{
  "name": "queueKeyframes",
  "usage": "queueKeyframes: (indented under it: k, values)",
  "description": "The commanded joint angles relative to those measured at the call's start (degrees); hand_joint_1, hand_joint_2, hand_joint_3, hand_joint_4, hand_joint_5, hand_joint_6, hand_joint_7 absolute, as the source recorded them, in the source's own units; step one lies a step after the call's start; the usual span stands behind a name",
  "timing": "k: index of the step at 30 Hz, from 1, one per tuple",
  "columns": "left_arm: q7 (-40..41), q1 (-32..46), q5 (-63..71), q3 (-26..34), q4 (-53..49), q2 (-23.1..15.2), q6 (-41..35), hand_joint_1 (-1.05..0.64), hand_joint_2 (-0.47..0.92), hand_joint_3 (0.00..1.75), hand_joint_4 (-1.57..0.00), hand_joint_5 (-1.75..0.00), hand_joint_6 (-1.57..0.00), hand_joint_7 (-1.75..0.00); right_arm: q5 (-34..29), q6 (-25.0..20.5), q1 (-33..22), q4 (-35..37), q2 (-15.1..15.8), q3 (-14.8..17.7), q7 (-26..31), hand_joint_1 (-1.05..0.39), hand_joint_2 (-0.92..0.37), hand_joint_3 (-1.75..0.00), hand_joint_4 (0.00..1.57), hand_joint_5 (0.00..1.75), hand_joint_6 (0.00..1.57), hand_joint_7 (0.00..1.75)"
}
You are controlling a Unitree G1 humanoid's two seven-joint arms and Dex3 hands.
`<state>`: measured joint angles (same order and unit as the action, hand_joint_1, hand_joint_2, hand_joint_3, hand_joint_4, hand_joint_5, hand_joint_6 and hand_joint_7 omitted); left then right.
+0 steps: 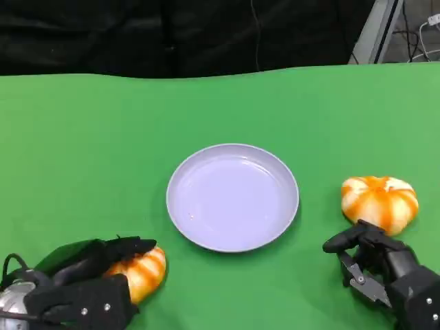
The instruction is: Grasp the bread from the table and place it into the plate.
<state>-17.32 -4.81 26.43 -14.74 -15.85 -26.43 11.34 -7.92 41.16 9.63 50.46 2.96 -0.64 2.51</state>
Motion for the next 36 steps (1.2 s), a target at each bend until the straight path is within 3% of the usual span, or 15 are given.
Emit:
queueKeyframes:
  k: [1,9,13,15,19,20,21,23,29,32,34,36]
  values:
    - [-2.8,1.9,-0.7,-0.9,-0.7,-1.3,-2.1,-0.20,0.92,0.11,-0.38,0.00,-0.39,-0.01,0.6,-1.2,-1.1,0.1,0.8,0.4,-0.1,-0.29,-0.92,-0.42,0.66,1.75,0.73,1.17]
    - [-3.6,2.1,-1.3,-1.2,1.2,-1.2,-5.9,-0.16,0.92,0.11,-0.37,0.00,-0.40,-0.01,0.6,-0.9,-1.0,0.2,0.7,0.3,-0.1,-0.29,-0.92,-0.42,0.66,1.75,0.74,1.16]
    - [-1.7,2.3,-1.0,-1.2,1.3,-0.7,-6.5,-0.07,0.92,0.20,-0.47,-0.04,-0.47,-0.03,0.5,-0.6,-1.0,0.4,0.8,0.3,0.0,-0.29,-0.92,-0.42,0.67,1.75,0.74,1.17]
    - [-0.9,2.4,-0.7,-1.2,1.3,-0.6,-6.6,-0.03,0.92,0.29,-0.62,-0.07,-0.60,-0.05,0.4,-0.7,-1.1,0.2,0.8,0.3,0.1,-0.29,-0.92,-0.42,0.67,1.75,0.74,1.17]
    - [-0.5,2.4,-0.6,-1.4,1.4,-0.6,-6.7,-0.02,0.92,0.32,-0.67,-0.06,-0.63,-0.04,0.4,-0.7,-1.1,0.2,0.8,0.3,0.1,-0.29,-0.92,-0.42,0.66,1.75,0.73,1.17]
    - [3.0,2.5,1.1,-1.3,0.7,0.3,-7.2,-0.01,0.92,0.30,-0.76,-0.08,-0.72,-0.06,0.4,-0.9,-1.2,0.0,0.8,0.3,0.1,-0.29,-0.92,-0.42,0.66,1.75,0.73,1.17]
    - [5.8,2.6,2.4,-1.3,0.2,0.9,-7.5,-0.01,0.92,0.24,-0.98,-0.08,-0.93,-0.07,0.3,-1.0,-1.2,-0.1,0.8,0.3,0.1,-0.29,-0.92,-0.42,0.66,1.75,0.73,1.17]
    - [9.9,2.7,3.9,-1.1,-0.5,2.1,-8.0,-0.01,0.92,0.19,-1.19,-0.07,-1.13,-0.07,0.5,-1.3,-1.3,-0.3,0.8,0.3,0.0,-0.29,-0.92,-0.42,0.66,1.75,0.74,1.17]
    - [17.1,2.7,4.2,-0.6,-3.2,3.6,-5.3,-0.06,0.92,0.21,-1.42,-0.13,-1.35,-0.11,0.0,-1.5,-1.6,-0.9,0.9,0.1,0.3,-0.30,-0.92,-0.42,0.65,1.75,0.73,1.17]
    - [20.8,2.6,3.8,-0.3,-5.0,4.2,-2.7,-0.09,0.92,0.27,-1.16,-0.89,-1.45,-0.08,0.2,-1.5,-1.6,-1.0,0.8,0.2,0.3,-0.30,-0.92,-0.42,0.66,1.75,0.74,1.17]
    - [22.9,2.6,3.5,0.0,-6.1,4.7,-0.8,-0.10,0.91,0.29,-1.10,-1.05,-1.47,-0.08,0.5,-1.4,-1.6,-1.0,0.6,0.3,0.0,-0.30,-0.92,-0.42,0.66,1.75,0.74,1.17]
    - [24.7,2.5,3.2,0.3,-6.9,5.0,0.7,-0.12,0.90,0.32,-1.09,-1.07,-1.45,-0.08,0.6,-1.5,-1.7,-1.1,0.6,0.3,-0.1,-0.30,-0.92,-0.41,0.66,1.75,0.74,1.17]
